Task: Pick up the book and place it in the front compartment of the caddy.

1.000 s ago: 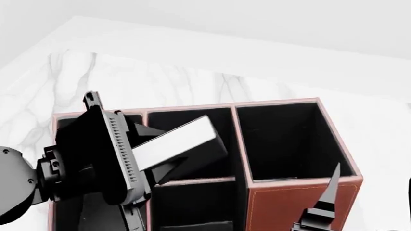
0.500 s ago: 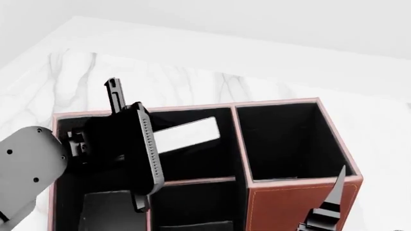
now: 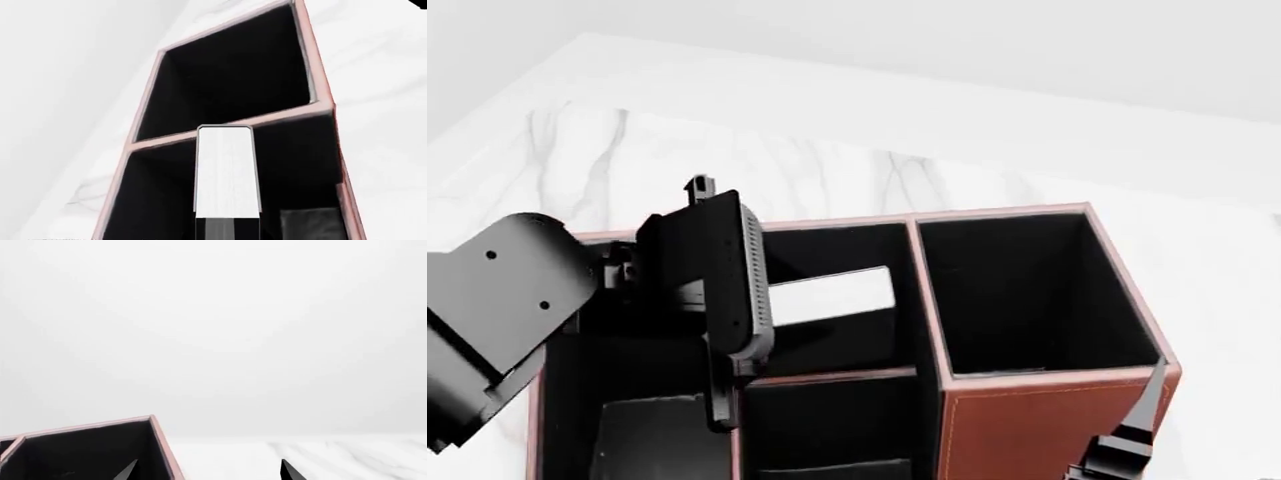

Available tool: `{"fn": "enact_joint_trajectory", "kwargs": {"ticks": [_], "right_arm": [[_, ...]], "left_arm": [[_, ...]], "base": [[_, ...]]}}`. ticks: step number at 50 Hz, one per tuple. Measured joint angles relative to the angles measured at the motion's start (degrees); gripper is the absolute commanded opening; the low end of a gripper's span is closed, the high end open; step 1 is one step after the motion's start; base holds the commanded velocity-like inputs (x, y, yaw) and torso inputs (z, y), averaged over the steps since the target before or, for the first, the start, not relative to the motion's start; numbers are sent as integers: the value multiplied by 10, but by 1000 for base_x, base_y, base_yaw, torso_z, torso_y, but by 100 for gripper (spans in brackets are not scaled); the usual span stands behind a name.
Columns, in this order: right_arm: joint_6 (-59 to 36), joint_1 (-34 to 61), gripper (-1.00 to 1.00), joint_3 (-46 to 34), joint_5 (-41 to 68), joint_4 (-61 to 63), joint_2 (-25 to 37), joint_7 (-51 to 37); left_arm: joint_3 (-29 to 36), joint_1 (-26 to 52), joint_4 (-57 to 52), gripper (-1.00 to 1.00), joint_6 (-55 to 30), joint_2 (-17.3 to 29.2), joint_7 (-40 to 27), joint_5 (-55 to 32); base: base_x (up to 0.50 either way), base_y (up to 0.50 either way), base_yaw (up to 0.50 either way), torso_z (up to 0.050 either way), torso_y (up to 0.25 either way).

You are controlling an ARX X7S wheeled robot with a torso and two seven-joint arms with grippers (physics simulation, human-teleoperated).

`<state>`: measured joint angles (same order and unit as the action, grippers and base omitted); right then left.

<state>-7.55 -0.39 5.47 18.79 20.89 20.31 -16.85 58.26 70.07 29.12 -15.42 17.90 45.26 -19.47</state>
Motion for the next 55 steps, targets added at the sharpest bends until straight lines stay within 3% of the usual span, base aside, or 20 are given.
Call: {"fn": "enact_joint_trajectory", "kwargs": {"ticks": [18,19,29,43,48,55], "right_arm": [[16,5,100,-1,-2,-38,-3,3],[17,5,100,-1,-2,-40,-3,3],[22,6,100,-2,-3,-48,-3,2],[23,6,100,-6,-4,-51,-2,1],[22,6,100,-7,-4,-48,-1,0],[16,7,100,-8,-6,-29,2,-7]], "left_arm": [[-2,43,280,-100,129,-99,69,3],[-2,45,298,100,138,-105,70,4],[-19,59,399,100,195,-143,72,17],[-46,56,441,100,216,-157,71,29],[-61,38,376,100,189,-134,36,23],[-103,-10,180,100,114,-69,-59,-6]], "base": [[0,0,0,0,1],[0,0,0,0,11],[0,0,0,0,0],[0,0,0,0,0],[0,0,0,0,0],[0,0,0,0,0]]}}
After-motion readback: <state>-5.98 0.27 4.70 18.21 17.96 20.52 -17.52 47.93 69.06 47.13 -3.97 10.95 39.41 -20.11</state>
